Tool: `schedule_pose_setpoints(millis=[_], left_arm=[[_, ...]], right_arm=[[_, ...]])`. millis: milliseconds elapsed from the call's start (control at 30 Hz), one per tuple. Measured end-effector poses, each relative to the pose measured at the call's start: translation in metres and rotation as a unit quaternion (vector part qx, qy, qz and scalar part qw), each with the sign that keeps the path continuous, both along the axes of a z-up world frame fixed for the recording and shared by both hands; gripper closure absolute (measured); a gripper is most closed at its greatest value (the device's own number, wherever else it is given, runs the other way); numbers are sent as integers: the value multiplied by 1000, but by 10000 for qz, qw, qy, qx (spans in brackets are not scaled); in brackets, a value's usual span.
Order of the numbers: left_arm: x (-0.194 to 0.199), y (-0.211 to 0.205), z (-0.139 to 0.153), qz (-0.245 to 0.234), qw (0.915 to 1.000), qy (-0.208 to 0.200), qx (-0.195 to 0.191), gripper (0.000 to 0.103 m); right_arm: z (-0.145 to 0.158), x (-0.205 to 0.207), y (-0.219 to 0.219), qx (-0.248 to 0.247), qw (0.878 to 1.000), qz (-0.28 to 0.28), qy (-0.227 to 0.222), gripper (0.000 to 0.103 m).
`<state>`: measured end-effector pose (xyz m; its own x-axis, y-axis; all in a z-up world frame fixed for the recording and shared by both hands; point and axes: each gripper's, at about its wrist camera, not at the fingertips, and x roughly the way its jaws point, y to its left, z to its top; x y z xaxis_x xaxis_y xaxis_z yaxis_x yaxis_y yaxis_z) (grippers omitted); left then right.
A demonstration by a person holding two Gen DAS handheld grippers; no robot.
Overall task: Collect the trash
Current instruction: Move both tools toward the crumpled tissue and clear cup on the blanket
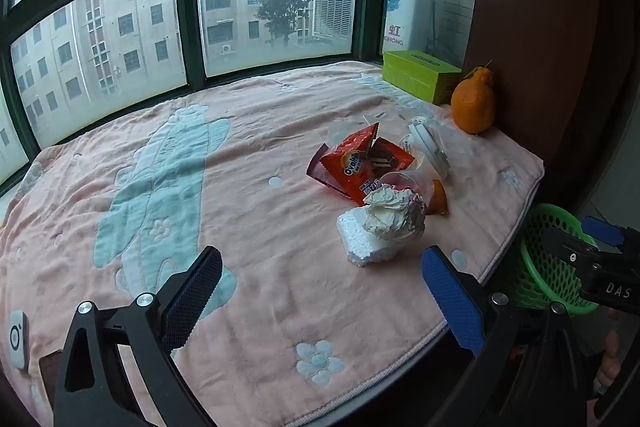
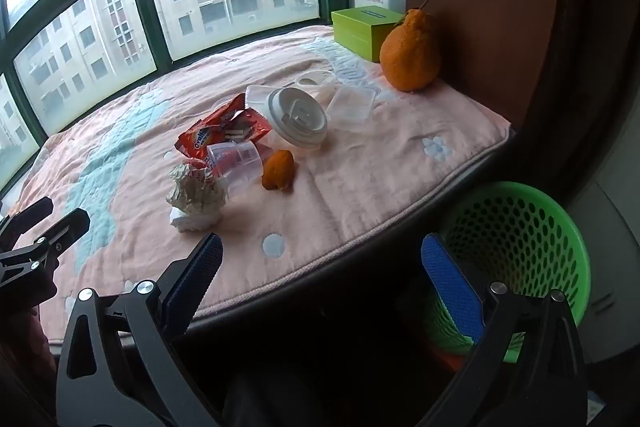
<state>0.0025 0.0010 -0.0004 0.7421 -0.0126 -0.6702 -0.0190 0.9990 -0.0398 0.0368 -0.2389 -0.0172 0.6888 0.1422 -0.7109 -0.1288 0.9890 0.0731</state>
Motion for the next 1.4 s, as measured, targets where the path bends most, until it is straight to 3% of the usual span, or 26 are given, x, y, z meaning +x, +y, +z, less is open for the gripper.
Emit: schedule_pose_setpoints(millis=[467, 1400], left_arm=[[-3, -17, 1, 46, 10000, 14, 40, 6], [-6, -8, -4, 6, 10000, 5, -85, 6]], right_arm=[[-2, -1, -3, -23, 10000, -45, 47, 4], [-3, -2, -8, -13, 9999, -117, 62, 4]])
